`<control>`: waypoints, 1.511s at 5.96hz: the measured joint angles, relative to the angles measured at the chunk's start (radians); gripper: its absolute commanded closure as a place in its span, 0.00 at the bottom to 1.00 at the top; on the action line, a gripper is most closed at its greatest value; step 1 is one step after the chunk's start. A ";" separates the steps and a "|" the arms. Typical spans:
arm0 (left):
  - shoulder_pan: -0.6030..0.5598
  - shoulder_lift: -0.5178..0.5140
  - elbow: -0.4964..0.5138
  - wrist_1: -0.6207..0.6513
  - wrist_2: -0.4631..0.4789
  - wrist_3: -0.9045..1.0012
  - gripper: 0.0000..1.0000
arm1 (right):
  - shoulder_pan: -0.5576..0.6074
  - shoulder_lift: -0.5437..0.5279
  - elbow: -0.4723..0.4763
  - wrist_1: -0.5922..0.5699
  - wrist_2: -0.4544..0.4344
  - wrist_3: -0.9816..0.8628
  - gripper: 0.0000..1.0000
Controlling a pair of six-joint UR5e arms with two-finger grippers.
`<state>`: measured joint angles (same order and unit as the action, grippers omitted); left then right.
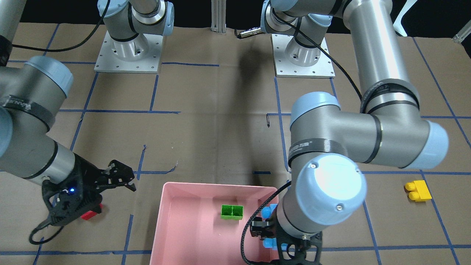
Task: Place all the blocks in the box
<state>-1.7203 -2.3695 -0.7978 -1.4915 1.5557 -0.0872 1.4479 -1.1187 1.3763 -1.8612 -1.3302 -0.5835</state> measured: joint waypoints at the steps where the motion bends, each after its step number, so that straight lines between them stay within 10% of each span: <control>1: -0.028 -0.027 -0.009 0.026 -0.001 -0.045 0.36 | -0.030 -0.012 0.006 0.021 -0.119 0.102 0.01; 2: -0.038 -0.038 -0.030 0.036 -0.001 -0.068 0.01 | -0.041 -0.016 0.024 0.031 -0.195 0.269 0.00; 6: -0.020 0.052 -0.095 0.075 0.006 -0.073 0.00 | -0.046 0.038 0.069 0.019 -0.233 0.782 0.00; 9: 0.216 0.232 -0.132 -0.083 0.014 0.111 0.00 | -0.050 0.112 0.087 -0.073 -0.235 1.006 0.00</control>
<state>-1.5043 -2.1370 -0.9296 -1.5747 1.5693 0.0240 1.3980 -1.0062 1.4630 -1.9340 -1.5652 0.4225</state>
